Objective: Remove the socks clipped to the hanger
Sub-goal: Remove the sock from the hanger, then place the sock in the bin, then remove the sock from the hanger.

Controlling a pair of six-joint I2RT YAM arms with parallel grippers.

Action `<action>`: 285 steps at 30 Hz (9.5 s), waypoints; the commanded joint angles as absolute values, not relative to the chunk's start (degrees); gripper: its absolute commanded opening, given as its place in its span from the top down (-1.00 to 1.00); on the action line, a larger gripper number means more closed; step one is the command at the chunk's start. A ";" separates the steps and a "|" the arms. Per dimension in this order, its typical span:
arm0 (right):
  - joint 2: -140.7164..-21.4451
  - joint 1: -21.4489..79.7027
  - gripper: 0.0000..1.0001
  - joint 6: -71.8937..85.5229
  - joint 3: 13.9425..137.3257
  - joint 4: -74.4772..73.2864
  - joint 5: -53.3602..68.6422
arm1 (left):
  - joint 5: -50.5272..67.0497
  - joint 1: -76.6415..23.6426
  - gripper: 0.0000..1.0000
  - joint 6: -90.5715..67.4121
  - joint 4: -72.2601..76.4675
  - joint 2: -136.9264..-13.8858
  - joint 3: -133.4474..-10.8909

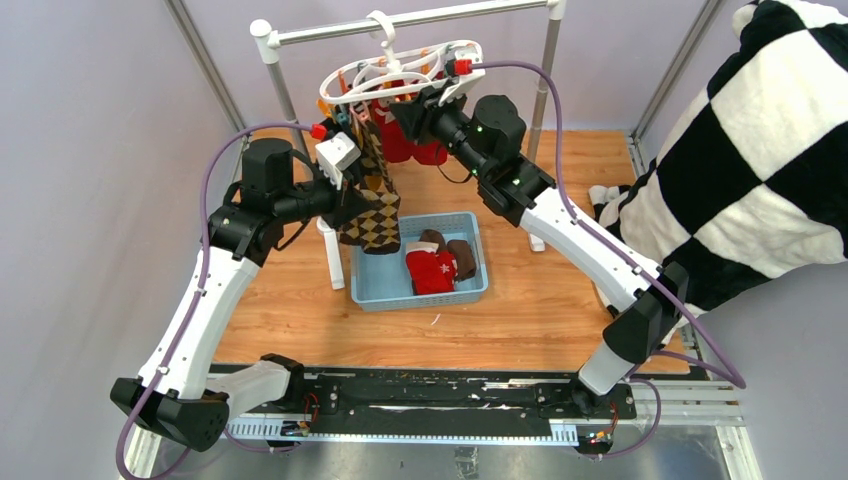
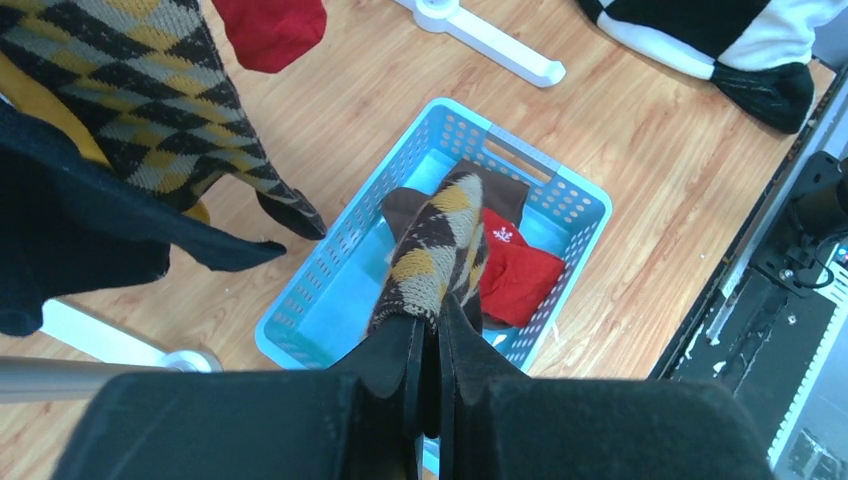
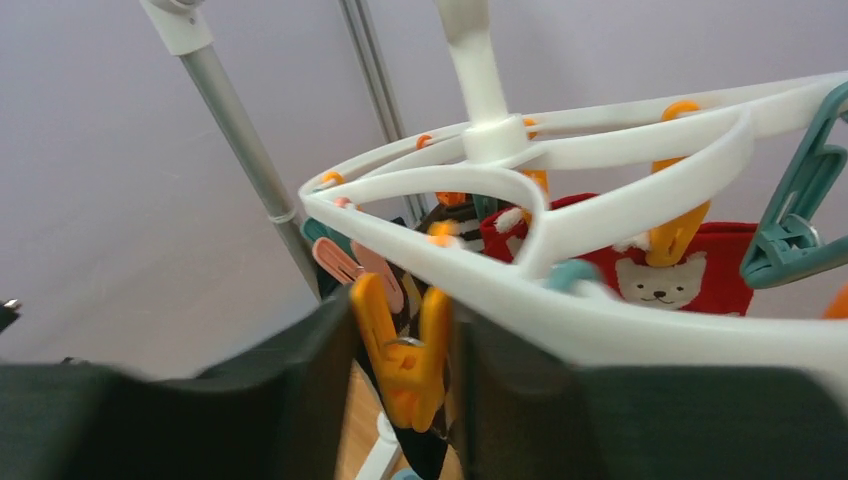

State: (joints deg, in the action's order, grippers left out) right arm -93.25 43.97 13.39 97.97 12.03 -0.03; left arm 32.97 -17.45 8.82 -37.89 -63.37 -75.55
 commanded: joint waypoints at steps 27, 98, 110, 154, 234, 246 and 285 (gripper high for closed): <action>-85.91 39.97 -0.48 17.79 71.95 22.04 51.90 | 37.33 -18.11 1.00 16.54 -46.68 -60.25 -77.10; -77.82 47.68 -0.28 12.92 52.57 10.61 -10.80 | 33.11 4.46 -0.99 6.32 -46.45 -60.07 -73.71; -99.63 53.08 -0.64 -2.09 73.70 34.10 -9.77 | 31.82 4.78 -0.99 3.35 -46.41 -61.40 -77.16; -89.83 45.81 1.00 32.12 65.05 45.46 46.32 | 56.51 6.76 -0.88 2.82 -49.04 -61.96 -76.96; -103.75 50.10 -0.19 10.51 102.04 24.87 -5.14 | 56.73 -5.27 1.00 -0.09 -48.61 -60.92 -75.78; -104.32 48.35 -0.23 15.45 102.74 26.34 -4.60 | 55.99 -5.27 1.00 -0.04 -48.60 -60.97 -75.51; -98.73 44.88 -0.49 23.94 95.97 27.55 5.04 | 51.28 -5.36 1.00 4.67 -48.53 -60.03 -73.28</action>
